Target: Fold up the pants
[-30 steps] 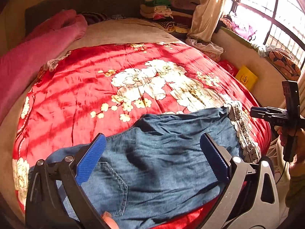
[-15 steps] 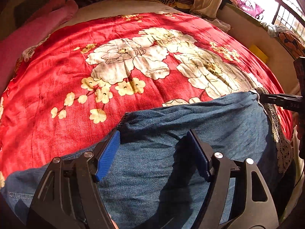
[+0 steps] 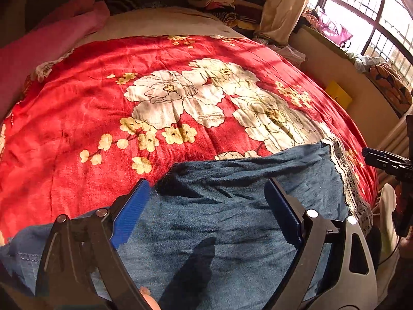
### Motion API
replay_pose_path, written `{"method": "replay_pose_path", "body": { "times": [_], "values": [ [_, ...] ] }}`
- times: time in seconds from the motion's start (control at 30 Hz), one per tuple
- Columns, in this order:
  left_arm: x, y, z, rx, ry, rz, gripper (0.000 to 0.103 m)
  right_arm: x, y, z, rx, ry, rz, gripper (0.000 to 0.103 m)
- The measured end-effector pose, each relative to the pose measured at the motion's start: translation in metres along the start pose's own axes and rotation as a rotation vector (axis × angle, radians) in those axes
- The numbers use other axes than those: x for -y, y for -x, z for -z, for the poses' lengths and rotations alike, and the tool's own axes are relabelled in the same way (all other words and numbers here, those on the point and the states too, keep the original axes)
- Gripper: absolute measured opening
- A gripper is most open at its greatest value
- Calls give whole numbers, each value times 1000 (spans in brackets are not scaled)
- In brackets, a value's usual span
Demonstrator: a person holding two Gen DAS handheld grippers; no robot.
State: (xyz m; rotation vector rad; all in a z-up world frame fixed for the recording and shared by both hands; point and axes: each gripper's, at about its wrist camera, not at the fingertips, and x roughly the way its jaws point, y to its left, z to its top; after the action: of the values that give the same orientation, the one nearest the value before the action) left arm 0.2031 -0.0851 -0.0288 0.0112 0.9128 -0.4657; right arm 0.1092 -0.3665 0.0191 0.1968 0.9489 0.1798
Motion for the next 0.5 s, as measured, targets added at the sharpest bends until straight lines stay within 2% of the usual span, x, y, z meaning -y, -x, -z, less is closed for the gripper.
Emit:
{"method": "replay_pose_path", "body": {
  "times": [0.13, 0.23, 0.37, 0.5],
  "values": [
    [-7, 27, 5, 17, 16, -9, 92, -15, 24, 22, 23, 21, 0, 74],
    [-2, 40, 16, 8, 3, 15, 93, -23, 34, 47, 20, 21, -22, 77],
    [26, 47, 24, -2, -84, 58, 93, -25, 35, 79, -18, -23, -23, 79],
    [67, 43, 12, 4, -203, 78, 93, -28, 37, 105, -29, -81, -59, 79]
  ]
}}
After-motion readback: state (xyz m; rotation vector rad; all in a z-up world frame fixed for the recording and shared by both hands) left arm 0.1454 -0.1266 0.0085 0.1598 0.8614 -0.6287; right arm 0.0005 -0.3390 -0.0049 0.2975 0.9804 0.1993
